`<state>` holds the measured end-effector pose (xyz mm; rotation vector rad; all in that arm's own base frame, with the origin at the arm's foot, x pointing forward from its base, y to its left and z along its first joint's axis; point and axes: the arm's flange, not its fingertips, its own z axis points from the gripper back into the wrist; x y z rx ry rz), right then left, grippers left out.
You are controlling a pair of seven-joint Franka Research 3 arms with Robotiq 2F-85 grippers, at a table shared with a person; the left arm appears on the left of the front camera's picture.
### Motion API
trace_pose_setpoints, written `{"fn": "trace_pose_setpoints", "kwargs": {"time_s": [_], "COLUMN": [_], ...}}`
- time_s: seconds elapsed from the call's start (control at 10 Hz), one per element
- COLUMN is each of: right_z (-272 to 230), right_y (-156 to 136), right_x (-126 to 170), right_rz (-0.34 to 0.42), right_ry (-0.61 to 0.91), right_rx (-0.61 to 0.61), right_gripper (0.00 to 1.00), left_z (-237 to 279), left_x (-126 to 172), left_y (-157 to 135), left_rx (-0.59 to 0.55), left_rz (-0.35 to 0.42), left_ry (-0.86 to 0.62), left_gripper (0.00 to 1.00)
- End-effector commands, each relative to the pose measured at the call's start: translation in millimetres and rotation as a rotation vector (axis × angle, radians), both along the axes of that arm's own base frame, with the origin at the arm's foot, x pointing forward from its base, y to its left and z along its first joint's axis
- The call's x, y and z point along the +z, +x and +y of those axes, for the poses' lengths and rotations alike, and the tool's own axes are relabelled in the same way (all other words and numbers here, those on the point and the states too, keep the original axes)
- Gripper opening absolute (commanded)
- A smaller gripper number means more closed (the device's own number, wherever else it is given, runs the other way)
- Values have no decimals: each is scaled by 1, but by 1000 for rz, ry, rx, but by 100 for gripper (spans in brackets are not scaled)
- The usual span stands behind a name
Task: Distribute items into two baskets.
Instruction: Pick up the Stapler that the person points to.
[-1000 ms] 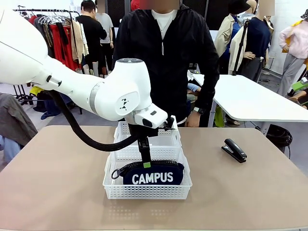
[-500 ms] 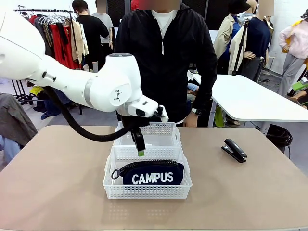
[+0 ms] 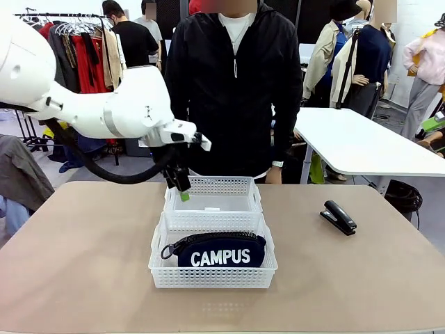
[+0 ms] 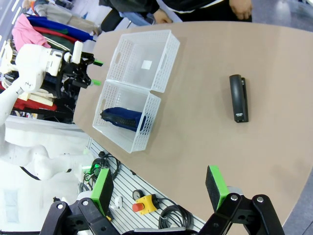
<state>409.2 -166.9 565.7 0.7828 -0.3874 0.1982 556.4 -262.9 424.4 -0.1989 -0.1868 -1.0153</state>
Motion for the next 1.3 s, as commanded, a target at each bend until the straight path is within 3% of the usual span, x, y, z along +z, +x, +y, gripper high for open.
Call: {"fn": "trace_pose_setpoints", "kwargs": {"time_s": [0.0, 0.1, 0.3, 0.5, 0.6, 0.9, 1.2], "right_z": [1, 1, 1, 1, 1, 1, 1], "right_y": [1, 1, 1, 1, 1, 1, 1], "right_x": [3, 3, 3, 3, 3, 3, 3], "right_rz": [-5, -5, -5, -5, -5, -5, -5], "right_ry": [-3, -3, -3, -3, -3, -3, -3], "right_rx": [0, 0, 0, 0, 0, 0, 0], "right_gripper": [100, 100, 100, 100, 100, 100, 100], "left_z": [49, 89, 149, 205, 228, 290, 333], "left_x": [24, 39, 45, 51, 55, 77, 71], "left_y": [10, 9, 11, 11, 7, -22, -34], "left_rx": [74, 109, 274, 361, 383, 366, 344], "left_rz": [92, 149, 156, 228, 244, 187, 195], "left_ry": [-194, -303, -319, -433, -491, -713, -781], "left_gripper": [100, 100, 100, 100, 100, 100, 100]}}
